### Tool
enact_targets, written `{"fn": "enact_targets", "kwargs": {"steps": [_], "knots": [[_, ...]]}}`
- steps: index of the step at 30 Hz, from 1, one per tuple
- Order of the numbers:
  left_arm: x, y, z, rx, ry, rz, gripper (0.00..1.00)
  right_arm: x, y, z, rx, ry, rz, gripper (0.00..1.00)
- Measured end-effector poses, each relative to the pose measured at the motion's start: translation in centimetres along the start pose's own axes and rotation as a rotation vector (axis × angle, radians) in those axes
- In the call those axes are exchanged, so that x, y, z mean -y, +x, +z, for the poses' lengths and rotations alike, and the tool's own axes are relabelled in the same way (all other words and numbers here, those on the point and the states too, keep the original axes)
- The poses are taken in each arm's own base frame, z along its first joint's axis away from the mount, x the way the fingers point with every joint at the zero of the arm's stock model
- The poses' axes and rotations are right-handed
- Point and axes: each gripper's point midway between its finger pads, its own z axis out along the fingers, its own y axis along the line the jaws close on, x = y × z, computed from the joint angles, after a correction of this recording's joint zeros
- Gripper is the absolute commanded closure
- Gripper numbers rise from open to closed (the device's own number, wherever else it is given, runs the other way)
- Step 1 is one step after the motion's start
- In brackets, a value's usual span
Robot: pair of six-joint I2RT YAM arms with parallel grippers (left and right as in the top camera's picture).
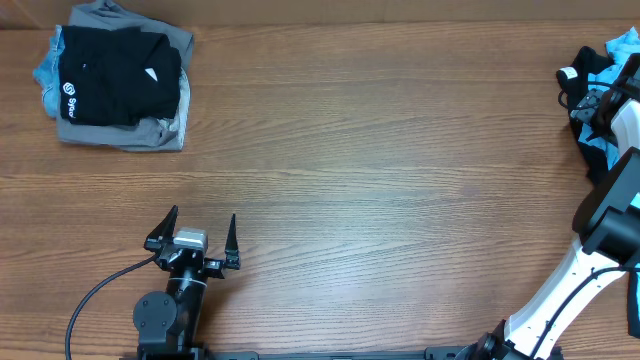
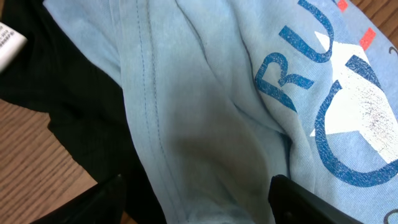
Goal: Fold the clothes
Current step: 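Grasp the light-blue T-shirt with the right gripper and lift it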
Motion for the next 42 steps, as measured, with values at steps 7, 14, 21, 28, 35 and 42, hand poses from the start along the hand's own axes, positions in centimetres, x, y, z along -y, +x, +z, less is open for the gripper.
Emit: {"fn": "enact_targets", "kwargs": {"steps": [7, 14, 21, 28, 35, 42], "knots": [[0.0, 0.0, 0.0, 0.000, 0.000, 0.000, 0.00, 0.2, 0.1, 0.1, -0.001, 0.011, -0.001, 0.23], [0.0, 0.0, 0.0, 0.000, 0.000, 0.000, 0.00, 0.3, 1.2, 1.5, -0.030, 0.029, -0.011, 0.22], [0.0, 0.0, 0.0, 0.000, 0.000, 0.000, 0.00, 0.1, 1.5, 1.8, -0.029, 0.060, -0.043, 0.25], [0.0, 0.0, 0.0, 0.000, 0.000, 0.000, 0.00, 0.1, 1.6, 1.7, -0.027, 0.082, -0.066, 0.55], [0.0, 0.0, 0.0, 0.000, 0.000, 0.000, 0.00, 0.4, 1.6, 1.7, -0.026, 0.097, -0.061, 0.73], [0.0, 0.0, 0.0, 0.000, 0.000, 0.000, 0.00, 0.4, 1.5, 1.5, -0.035, 0.098, -0.062, 0.73]]}}
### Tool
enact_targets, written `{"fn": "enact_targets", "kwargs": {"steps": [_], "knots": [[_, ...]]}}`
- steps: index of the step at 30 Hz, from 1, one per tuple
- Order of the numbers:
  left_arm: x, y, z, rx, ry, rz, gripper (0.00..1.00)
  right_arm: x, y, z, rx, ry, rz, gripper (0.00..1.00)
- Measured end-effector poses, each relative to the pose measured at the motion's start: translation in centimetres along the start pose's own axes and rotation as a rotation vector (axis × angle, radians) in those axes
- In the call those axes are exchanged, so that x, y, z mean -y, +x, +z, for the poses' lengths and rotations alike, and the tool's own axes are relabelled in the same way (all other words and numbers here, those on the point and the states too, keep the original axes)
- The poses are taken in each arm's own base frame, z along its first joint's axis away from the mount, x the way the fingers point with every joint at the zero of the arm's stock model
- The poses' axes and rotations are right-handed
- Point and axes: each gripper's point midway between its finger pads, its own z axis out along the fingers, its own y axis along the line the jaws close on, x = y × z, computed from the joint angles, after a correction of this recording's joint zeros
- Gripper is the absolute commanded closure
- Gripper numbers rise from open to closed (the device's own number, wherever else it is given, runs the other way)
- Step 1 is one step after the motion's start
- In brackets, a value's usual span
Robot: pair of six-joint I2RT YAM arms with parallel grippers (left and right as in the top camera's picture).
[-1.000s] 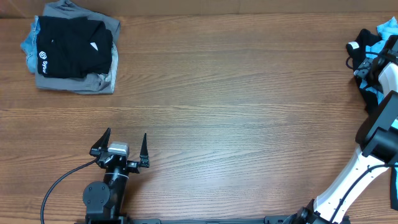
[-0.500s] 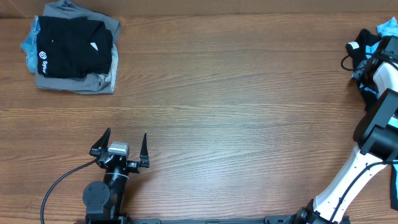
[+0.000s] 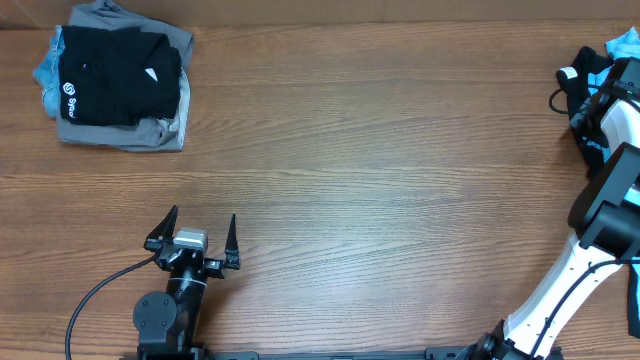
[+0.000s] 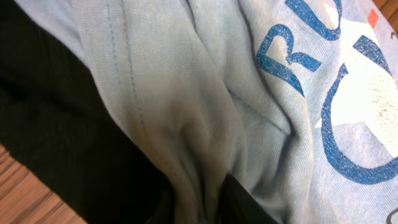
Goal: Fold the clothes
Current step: 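Grasp the light-blue T-shirt with the right gripper and lift it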
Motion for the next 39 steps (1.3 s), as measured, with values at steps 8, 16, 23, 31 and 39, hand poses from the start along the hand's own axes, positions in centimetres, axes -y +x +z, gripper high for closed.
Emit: {"fn": "enact_targets", "kwargs": {"steps": [8, 16, 23, 31, 39], "knots": [[0.0, 0.0, 0.0, 0.000, 0.000, 0.000, 0.00, 0.1, -2.3, -2.2, 0.013, -0.015, 0.038, 0.96], [0.0, 0.0, 0.0, 0.000, 0.000, 0.000, 0.00, -0.1, -2.3, -2.6, 0.001, -0.029, 0.052, 0.96], [0.0, 0.0, 0.0, 0.000, 0.000, 0.000, 0.00, -0.8, -2.4, -3.1, -0.004, -0.079, 0.082, 0.96], [0.0, 0.0, 0.0, 0.000, 0.000, 0.000, 0.00, -2.1, -5.9, -11.4, 0.091, -0.276, 0.120, 0.96], [0.0, 0.0, 0.0, 0.000, 0.000, 0.000, 0.00, -4.1, -9.1, -25.6, 0.304, -0.453, 0.095, 0.96]]}}
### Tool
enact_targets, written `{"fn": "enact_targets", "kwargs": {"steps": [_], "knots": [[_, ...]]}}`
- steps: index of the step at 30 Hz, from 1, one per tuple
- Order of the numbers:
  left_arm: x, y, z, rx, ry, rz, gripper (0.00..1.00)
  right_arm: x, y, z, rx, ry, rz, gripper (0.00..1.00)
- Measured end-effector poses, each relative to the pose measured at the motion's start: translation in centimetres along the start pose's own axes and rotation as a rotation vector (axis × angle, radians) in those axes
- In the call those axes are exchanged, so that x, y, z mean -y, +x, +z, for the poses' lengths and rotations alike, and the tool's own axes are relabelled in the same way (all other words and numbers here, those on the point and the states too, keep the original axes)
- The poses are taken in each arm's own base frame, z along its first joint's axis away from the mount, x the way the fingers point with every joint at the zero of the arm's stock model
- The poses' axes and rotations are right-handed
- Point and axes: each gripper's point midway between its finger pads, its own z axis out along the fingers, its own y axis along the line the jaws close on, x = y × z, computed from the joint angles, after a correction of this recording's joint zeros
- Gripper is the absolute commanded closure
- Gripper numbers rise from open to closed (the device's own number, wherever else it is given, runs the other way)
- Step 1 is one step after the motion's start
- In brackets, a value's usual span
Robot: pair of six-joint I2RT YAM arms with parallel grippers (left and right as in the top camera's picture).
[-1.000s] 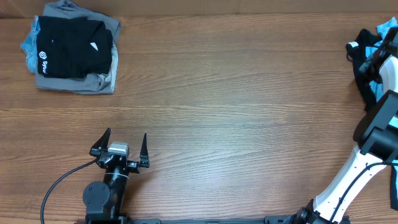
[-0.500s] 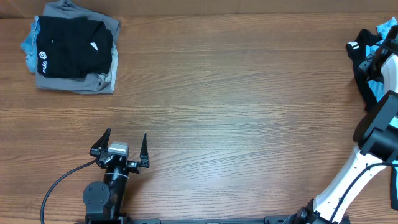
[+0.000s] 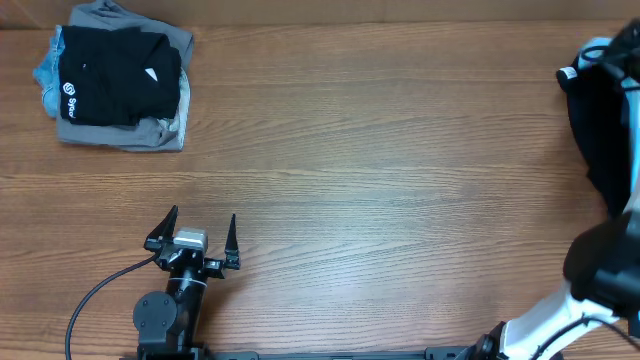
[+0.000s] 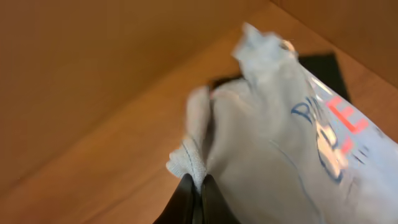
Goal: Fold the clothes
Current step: 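Grasp the light-blue T-shirt with the right gripper and lift it, then swing the held T-shirt left and drop it flat mid-table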
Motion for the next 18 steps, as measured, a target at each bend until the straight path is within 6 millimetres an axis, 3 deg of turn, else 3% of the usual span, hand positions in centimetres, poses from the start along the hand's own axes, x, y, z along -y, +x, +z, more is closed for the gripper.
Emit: {"fn": "enact_targets", "kwargs": {"steps": [3, 8, 12, 16, 17, 18], "knots": [[0.0, 0.0, 0.0, 0.000, 0.000, 0.000, 0.00, -4.7, -0.3, -3.2, 0.033, -0.109, -0.047, 0.96], [0.0, 0.0, 0.0, 0.000, 0.000, 0.000, 0.00, -13.3, 2.6, -7.0, -0.002, -0.286, -0.126, 0.96], [0.0, 0.0, 0.0, 0.000, 0.000, 0.000, 0.00, -21.1, 7.4, -9.2, -0.083, -0.439, -0.187, 0.96], [0.0, 0.0, 0.0, 0.000, 0.000, 0.000, 0.00, -29.5, 13.3, -13.0, -0.154, -0.609, -0.257, 0.96], [0.0, 0.0, 0.0, 0.000, 0.000, 0.000, 0.00, -31.5, 14.9, -14.0, -0.173, -0.651, -0.274, 0.95], [0.0, 0.0, 0.0, 0.000, 0.000, 0.000, 0.00, -33.8, 17.2, -15.0, -0.202, -0.699, -0.298, 0.87]]}}
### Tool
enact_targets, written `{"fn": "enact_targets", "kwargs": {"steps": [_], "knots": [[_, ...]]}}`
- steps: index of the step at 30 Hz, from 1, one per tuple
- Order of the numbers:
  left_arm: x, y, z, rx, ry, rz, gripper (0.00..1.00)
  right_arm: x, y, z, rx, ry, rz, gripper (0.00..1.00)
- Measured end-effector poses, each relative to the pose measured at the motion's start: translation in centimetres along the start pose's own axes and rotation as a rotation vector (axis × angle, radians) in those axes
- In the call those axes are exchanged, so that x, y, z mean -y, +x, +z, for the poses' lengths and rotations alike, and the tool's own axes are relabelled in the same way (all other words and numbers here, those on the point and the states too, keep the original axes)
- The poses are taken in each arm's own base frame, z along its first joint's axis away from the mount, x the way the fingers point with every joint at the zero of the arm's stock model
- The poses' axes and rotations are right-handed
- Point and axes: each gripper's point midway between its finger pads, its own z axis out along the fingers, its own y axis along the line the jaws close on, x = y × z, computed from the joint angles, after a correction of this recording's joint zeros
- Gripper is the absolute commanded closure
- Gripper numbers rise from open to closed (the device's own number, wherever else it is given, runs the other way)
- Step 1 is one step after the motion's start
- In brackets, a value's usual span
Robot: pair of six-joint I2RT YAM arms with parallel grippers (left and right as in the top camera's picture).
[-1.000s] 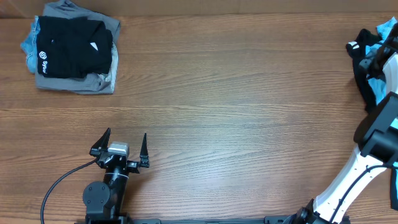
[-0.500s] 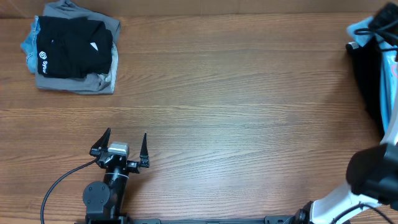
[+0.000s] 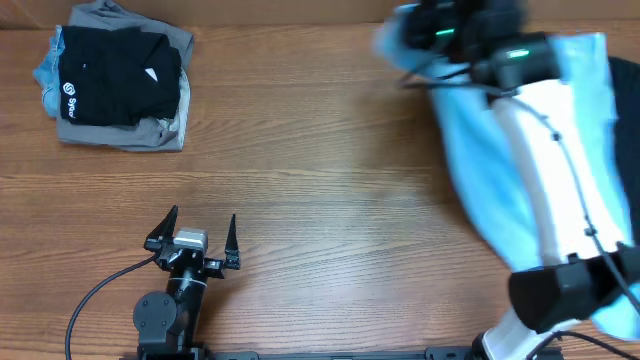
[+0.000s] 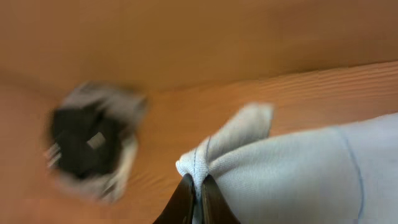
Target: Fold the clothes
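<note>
A light blue shirt hangs in the air over the right half of the table, blurred by motion. My right gripper is shut on a bunched hem of the shirt, high over the back middle of the table. A pile of folded clothes, black on top of grey and blue, lies at the back left and shows blurred in the right wrist view. My left gripper rests open near the front left, nothing between its fingers.
The wooden table spreads between the folded pile and the hanging shirt. My right arm, white, reaches from the front right up across the shirt. A cable trails from the left arm's base.
My right gripper has swung from the far right edge to the back middle, carrying the light blue shirt, which now hangs spread over the right half. The black garment at the right edge is now hidden.
My right gripper stood open over the light blue shirt in a heap at the right edge. It then pressed into the fabric, then held a bunched hem lifted off the black garment. Now it holds the shirt over the table. The left arm stayed still.
</note>
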Motion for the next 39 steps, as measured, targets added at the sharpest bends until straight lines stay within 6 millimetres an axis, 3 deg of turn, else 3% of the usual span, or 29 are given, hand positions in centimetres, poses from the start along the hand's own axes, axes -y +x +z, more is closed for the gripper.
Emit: {"fn": "enact_targets", "kwargs": {"steps": [2, 4, 6, 7, 8, 10, 11, 13, 15, 19, 21, 23, 26, 28, 33, 39], "knots": [[0.0, 0.0, 0.0, 0.000, 0.000, 0.000, 0.00, -4.5, 3.0, 2.1, -0.060, -0.079, -0.039, 0.86], [0.0, 0.0, 0.0, 0.000, 0.000, 0.000, 0.00, -8.9, 7.6, 4.5, -0.152, -0.141, -0.080, 0.82], [0.0, 0.0, 0.0, 0.000, 0.000, 0.000, 0.00, -11.4, 11.1, 5.8, -0.222, -0.172, -0.120, 0.76], [0.0, 0.0, 0.0, 0.000, 0.000, 0.000, 0.00, -12.3, 12.5, 6.2, -0.249, -0.180, -0.139, 0.58], [0.0, 0.0, 0.0, 0.000, 0.000, 0.000, 0.00, -13.1, 13.8, 6.2, -0.271, -0.185, -0.162, 0.47], [0.0, 0.0, 0.0, 0.000, 0.000, 0.000, 0.00, -13.4, 15.1, 5.8, -0.297, -0.159, -0.192, 0.40], [0.0, 0.0, 0.0, 0.000, 0.000, 0.000, 0.00, -13.2, 15.2, 5.5, -0.300, -0.145, -0.199, 0.36], [0.0, 0.0, 0.0, 0.000, 0.000, 0.000, 0.00, -11.8, 14.9, 4.6, -0.309, -0.080, -0.209, 0.09], [0.0, 0.0, 0.0, 0.000, 0.000, 0.000, 0.00, -9.7, 13.7, 3.0, -0.311, -0.006, -0.197, 0.00], [0.0, 0.0, 0.0, 0.000, 0.000, 0.000, 0.00, -4.9, 8.7, -1.8, -0.249, 0.111, -0.133, 0.00], [0.0, 0.0, 0.0, 0.000, 0.000, 0.000, 0.00, -2.3, 6.1, -5.5, -0.197, 0.156, -0.083, 0.00], [0.0, 0.0, 0.0, 0.000, 0.000, 0.000, 0.00, -0.2, 4.9, -9.5, -0.178, 0.187, -0.034, 0.00], [0.0, 0.0, 0.0, 0.000, 0.000, 0.000, 0.00, 1.5, 5.2, -14.3, -0.193, 0.214, 0.016, 0.00], [0.0, 0.0, 0.0, 0.000, 0.000, 0.000, 0.00, 2.1, 6.3, -16.2, -0.232, 0.230, 0.037, 0.00], [0.0, 0.0, 0.0, 0.000, 0.000, 0.000, 0.00, 3.1, 8.9, -16.8, -0.347, 0.277, 0.086, 0.00], [0.0, 0.0, 0.0, 0.000, 0.000, 0.000, 0.00, 4.8, 9.6, -18.6, -0.338, 0.388, 0.159, 0.00]]}}
